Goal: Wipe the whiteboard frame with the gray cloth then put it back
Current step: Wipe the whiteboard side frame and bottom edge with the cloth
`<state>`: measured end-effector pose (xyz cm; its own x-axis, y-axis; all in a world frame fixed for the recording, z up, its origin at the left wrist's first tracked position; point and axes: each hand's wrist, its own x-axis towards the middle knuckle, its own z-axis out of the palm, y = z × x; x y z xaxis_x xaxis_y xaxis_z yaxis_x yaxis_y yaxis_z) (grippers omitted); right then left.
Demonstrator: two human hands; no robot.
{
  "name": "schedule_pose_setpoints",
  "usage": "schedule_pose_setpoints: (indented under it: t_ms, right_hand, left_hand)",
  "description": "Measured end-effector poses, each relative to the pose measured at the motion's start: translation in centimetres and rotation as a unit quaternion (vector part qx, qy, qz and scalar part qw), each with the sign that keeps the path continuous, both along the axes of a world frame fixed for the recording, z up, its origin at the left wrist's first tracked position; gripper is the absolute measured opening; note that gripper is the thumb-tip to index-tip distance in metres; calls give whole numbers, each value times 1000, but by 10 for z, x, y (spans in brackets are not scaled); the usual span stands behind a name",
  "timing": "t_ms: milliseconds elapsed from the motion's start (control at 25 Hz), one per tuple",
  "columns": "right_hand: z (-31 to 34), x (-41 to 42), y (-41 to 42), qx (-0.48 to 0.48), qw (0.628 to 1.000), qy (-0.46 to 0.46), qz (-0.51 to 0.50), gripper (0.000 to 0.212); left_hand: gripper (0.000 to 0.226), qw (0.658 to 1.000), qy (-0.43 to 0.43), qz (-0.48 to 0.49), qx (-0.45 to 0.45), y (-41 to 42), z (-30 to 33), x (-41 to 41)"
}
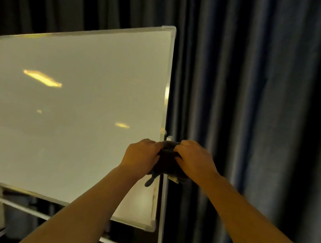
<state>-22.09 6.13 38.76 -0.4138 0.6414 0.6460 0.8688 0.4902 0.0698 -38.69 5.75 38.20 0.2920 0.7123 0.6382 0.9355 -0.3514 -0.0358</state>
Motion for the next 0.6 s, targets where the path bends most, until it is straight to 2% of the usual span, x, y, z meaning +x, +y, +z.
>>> schedule_pose_setpoints:
  t_ms: [200, 400, 480, 560, 600]
  right_hand:
    - [20, -48, 26, 9, 1000, -7, -20, 18]
    - [40, -66, 68, 27, 996, -36, -77, 17]
    - [53, -70, 90, 42, 994, -37, -96, 21]
    - [68, -71, 115, 72, 992, -31, -101, 23]
    - [76, -71, 125, 93, 990, -27, -100, 21]
  left_hand:
    - [23, 1000, -4, -16, 24, 29, 21, -49]
    - [25, 999, 13, -20, 38, 72, 40, -64]
    - [28, 999, 32, 9, -9, 100, 61, -62]
    - [38, 993, 35, 43, -109, 128, 88, -60]
    - [39, 993, 38, 44, -105, 139, 97, -59]
